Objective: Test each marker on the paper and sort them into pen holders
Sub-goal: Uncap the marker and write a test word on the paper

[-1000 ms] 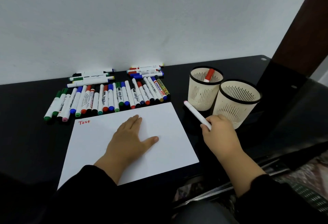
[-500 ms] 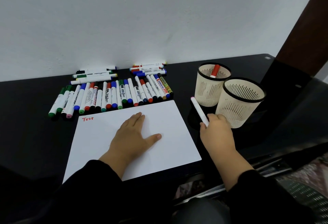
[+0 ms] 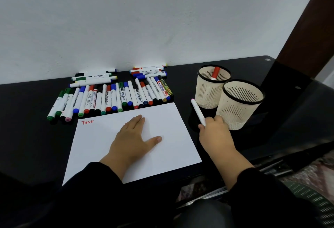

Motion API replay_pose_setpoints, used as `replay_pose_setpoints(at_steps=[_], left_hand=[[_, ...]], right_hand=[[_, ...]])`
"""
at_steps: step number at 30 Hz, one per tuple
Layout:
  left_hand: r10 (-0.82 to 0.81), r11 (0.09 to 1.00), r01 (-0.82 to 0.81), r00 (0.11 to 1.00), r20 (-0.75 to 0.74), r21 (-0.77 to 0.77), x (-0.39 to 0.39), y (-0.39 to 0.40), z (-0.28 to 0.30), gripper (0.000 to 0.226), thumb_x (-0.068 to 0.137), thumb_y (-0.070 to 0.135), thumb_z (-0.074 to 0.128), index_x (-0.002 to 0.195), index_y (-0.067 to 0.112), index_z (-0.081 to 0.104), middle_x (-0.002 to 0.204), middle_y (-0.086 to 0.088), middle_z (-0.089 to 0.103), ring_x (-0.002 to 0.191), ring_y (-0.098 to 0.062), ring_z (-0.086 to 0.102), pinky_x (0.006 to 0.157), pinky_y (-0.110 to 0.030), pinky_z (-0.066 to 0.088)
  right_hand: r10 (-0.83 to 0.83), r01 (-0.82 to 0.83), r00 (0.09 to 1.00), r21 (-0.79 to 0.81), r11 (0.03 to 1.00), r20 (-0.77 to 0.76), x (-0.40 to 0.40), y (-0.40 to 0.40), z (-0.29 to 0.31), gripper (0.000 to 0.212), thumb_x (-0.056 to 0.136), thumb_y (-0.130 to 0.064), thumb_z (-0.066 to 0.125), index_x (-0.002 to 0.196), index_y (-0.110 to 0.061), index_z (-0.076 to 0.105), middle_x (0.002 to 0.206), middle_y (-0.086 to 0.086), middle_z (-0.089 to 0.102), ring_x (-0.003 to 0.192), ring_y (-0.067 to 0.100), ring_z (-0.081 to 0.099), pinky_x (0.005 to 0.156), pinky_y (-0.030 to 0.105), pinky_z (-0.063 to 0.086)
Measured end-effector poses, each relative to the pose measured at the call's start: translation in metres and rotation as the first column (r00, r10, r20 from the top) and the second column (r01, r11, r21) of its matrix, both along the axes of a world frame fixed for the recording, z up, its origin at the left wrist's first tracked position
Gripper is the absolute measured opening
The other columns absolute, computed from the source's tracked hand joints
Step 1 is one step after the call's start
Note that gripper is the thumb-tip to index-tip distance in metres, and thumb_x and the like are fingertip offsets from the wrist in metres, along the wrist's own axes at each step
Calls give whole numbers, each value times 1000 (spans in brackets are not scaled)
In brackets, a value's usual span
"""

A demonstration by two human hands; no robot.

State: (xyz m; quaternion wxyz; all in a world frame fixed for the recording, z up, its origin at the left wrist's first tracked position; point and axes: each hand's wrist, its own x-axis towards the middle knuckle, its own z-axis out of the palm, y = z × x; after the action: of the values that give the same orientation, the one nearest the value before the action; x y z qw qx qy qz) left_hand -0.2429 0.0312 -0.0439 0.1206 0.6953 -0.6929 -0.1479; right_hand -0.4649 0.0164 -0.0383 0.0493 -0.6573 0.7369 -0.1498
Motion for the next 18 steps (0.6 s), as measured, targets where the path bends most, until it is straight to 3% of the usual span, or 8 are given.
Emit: replay_pose_setpoints(at_steps=[10,18], left_hand=[[4,1000,-5,1000,21,28,-2,0,4,90,82,70,40,151,21,9,157,9,4,144,-12,5,116,-31,10],[2,999,-3,1000,18,48,-3,-1,5,89,83,69,40,151,21,8,157,11,2,144,-10,3,115,-30,8]], right_hand=[[28,-23,996,61,998,-85,0,0,8,38,101,-32,36,122,-4,49,125,15,45,108,27,50,87,30,42],[124,-126,977,-1,992,-171,6,-10,27,39,102,-33,34,129,-7,46,127,11,45,116,26,44,95,32,39]])
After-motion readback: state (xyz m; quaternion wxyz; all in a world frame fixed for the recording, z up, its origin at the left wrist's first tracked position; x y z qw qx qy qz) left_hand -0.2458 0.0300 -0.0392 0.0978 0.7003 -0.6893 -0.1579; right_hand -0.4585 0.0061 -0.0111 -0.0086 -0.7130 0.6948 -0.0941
